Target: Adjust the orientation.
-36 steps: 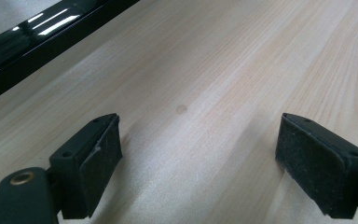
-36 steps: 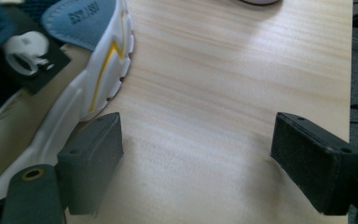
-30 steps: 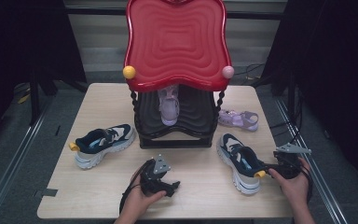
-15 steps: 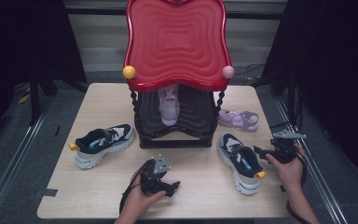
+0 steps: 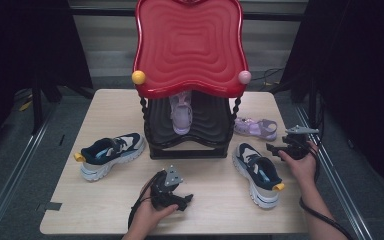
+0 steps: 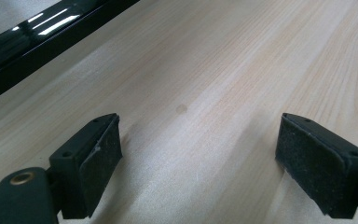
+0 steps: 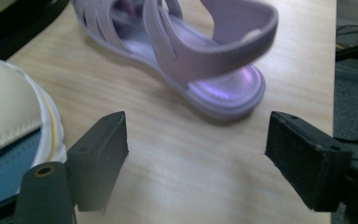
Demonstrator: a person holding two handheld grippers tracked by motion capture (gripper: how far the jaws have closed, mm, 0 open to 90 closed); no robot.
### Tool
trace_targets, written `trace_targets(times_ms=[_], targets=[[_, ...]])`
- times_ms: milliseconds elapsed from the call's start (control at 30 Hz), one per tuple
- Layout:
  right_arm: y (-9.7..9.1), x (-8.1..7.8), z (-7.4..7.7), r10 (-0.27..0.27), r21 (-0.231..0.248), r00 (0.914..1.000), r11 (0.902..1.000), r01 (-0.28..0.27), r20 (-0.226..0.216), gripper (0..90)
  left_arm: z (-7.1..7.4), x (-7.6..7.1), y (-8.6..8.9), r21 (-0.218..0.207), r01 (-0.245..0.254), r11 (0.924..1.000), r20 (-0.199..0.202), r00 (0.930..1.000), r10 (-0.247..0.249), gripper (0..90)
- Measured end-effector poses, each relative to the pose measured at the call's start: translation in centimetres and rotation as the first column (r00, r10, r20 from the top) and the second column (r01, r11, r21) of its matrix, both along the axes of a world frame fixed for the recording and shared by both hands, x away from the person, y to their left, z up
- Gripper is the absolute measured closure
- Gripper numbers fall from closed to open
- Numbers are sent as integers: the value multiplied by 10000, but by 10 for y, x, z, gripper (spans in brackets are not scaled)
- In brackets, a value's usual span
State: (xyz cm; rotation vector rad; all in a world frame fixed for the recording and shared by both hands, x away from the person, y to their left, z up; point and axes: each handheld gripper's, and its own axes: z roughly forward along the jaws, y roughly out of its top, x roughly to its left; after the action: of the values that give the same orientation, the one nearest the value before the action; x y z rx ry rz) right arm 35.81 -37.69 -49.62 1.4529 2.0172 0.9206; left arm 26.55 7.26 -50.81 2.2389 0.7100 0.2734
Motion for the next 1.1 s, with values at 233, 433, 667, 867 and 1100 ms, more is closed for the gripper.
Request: trace_targets(times_ms=[233,433,667,867,1100], targets=[[9,12,5,-20,-124,10000,9999,19,-46,215,0,0,0,-11,-1,10000,6,10000,1,136],[7,21,4,-11,13,10000,10000,11,3,272,0,0,0,-4,-23,10000,-39,10000,23,136],[10,18,5,244,76,9996,9997,-245,140,343,0,0,0,-17,-5,10000,2,10000,5,136],[13,2,2,609,446,9977,9971,-621,284,508,0,0,0,-9,-3,10000,8,10000,3,136],[14,-2,-4,87,275,9998,9996,-91,164,344,0,0,0,-45,-20,10000,-29,10000,19,136]])
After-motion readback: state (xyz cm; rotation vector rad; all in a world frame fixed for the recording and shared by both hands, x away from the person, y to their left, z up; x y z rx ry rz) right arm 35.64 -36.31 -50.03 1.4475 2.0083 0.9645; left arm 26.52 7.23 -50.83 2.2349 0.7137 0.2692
